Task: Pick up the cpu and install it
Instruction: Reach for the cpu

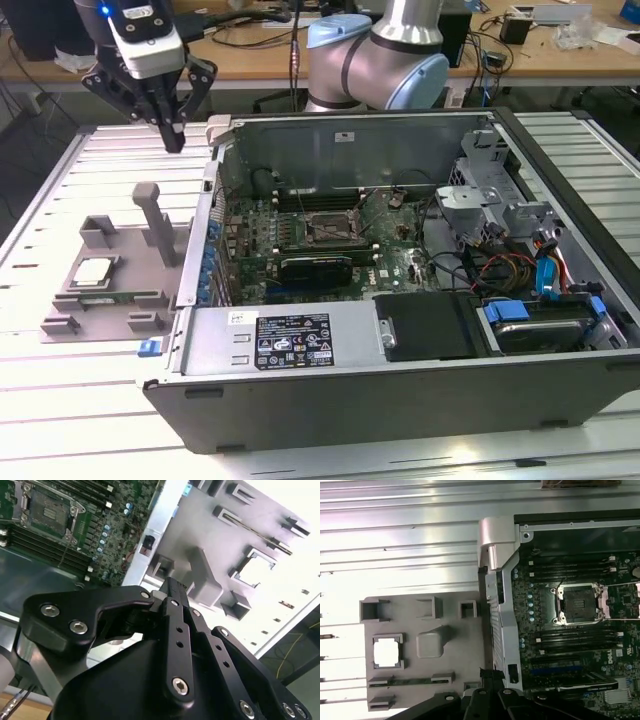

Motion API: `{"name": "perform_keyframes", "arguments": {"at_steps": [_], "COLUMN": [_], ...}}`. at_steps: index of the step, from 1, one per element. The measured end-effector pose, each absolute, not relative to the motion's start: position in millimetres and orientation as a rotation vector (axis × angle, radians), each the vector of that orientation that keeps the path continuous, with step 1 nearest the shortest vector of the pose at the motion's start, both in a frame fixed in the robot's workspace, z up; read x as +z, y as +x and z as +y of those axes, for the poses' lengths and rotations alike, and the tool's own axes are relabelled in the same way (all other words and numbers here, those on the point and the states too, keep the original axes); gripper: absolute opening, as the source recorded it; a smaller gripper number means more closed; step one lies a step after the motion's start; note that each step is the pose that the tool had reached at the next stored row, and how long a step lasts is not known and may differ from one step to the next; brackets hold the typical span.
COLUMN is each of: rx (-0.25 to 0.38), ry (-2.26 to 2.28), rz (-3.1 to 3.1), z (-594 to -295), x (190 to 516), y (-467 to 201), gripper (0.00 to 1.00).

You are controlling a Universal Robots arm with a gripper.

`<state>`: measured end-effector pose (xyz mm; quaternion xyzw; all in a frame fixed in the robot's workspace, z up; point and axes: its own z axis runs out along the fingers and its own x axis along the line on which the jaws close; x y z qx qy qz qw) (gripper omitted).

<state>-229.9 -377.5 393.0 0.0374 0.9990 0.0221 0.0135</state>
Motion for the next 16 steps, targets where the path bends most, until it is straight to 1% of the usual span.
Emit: {"name": "perform_keyframes", "arguments": {"at_steps": [7, 16], "rx": [0.069, 0.069], "ry": [0.117, 0.117], "rz": [3.112, 3.112], "z": [-373.6, -373.6], "x": [391.9, 381.5], "y": [-247.1, -272.5], "gripper": [0.11, 0.11]}}
